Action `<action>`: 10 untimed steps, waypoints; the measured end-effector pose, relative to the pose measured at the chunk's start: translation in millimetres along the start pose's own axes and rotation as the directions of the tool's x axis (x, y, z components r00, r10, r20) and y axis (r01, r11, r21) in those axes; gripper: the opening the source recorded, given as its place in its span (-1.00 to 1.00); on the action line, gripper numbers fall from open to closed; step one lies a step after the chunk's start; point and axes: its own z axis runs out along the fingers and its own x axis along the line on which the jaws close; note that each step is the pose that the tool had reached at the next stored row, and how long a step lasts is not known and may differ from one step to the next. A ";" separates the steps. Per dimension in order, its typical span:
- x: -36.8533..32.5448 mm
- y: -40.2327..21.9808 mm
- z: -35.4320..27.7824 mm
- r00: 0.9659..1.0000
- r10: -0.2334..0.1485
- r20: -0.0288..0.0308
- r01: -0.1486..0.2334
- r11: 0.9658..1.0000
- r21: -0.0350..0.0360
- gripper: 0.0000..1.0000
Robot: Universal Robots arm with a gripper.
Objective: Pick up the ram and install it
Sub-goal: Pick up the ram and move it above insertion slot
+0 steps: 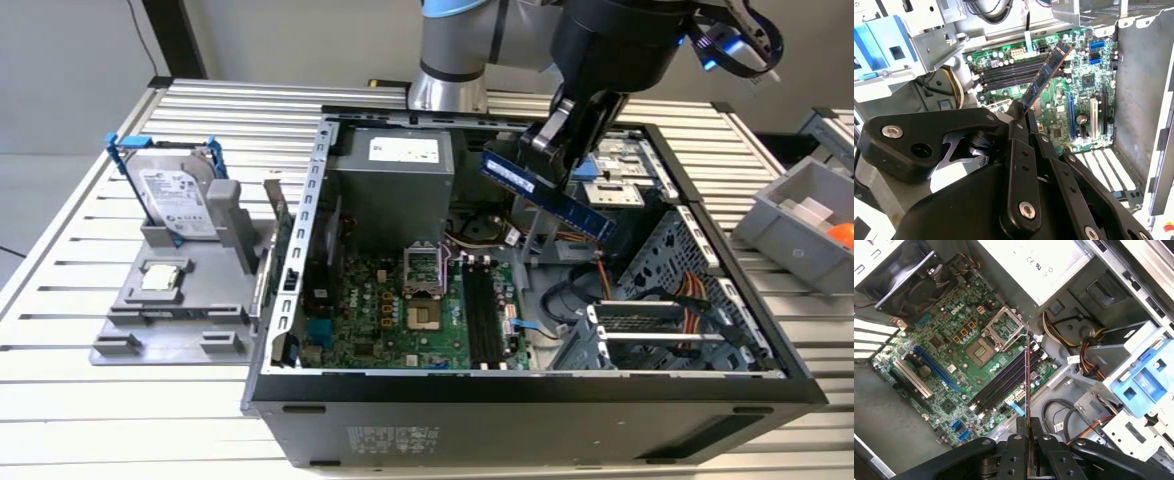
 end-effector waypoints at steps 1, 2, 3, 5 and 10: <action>0.0 0.0 0.0 1.000 0.003 0.000 -0.003 1.000 0.000 -1.00; 0.0 0.0 0.0 1.000 0.007 0.000 -0.007 1.000 0.000 -1.00; 0.1 0.0 0.1 1.000 0.010 0.000 -0.010 1.000 0.000 -1.00; 0.1 0.0 0.1 1.000 0.017 0.001 -0.017 1.000 0.000 -1.00; 0.1 0.1 0.0 0.999 0.034 0.001 -0.034 0.999 0.000 -1.00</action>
